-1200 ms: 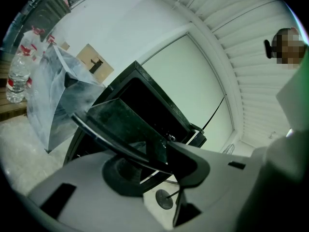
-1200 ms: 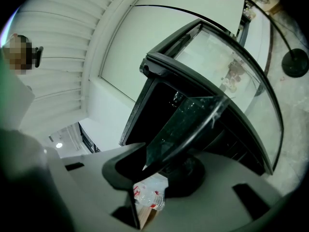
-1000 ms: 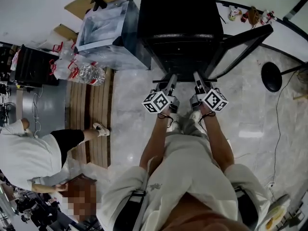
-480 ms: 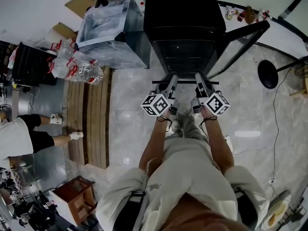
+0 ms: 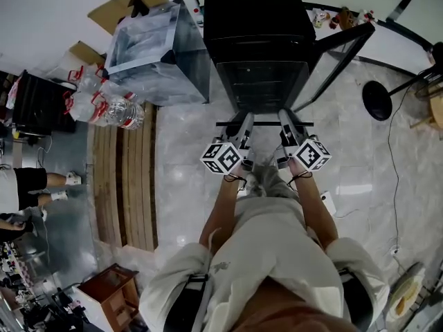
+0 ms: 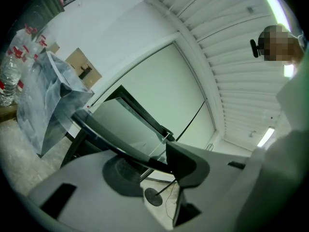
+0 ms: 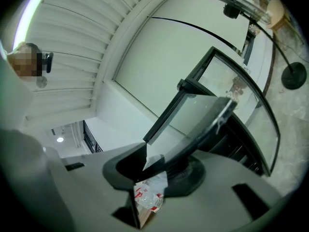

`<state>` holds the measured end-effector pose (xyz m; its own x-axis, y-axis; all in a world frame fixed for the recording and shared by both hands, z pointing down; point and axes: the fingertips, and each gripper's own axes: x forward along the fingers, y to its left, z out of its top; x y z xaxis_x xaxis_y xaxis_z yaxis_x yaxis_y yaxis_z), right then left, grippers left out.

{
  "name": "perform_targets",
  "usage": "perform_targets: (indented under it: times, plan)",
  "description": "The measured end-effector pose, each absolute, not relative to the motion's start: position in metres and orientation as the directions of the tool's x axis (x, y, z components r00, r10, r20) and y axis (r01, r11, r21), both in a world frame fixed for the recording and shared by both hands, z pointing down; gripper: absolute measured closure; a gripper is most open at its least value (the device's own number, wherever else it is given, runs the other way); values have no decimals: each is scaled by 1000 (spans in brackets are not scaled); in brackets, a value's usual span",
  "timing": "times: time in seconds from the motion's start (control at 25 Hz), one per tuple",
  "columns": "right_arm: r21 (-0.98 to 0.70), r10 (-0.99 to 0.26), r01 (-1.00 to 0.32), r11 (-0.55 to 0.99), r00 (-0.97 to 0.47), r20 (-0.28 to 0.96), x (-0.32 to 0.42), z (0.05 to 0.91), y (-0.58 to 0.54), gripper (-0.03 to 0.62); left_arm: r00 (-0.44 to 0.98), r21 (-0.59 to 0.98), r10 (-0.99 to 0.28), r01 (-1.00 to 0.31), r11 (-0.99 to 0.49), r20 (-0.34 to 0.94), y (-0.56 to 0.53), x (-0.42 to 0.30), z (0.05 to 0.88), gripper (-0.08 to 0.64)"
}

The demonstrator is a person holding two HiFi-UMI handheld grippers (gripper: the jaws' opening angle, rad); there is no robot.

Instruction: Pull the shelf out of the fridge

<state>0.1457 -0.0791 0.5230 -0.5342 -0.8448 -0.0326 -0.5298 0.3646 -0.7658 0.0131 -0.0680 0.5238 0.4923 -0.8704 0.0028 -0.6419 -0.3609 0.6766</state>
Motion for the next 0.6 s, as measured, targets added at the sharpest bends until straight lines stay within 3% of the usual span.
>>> perform_targets:
  times: [0.6]
  plan:
    - [-743, -861, -563, 363, -508, -37, 142, 510, -49, 495, 527, 675, -849, -616, -407, -31, -43, 9, 512, 417]
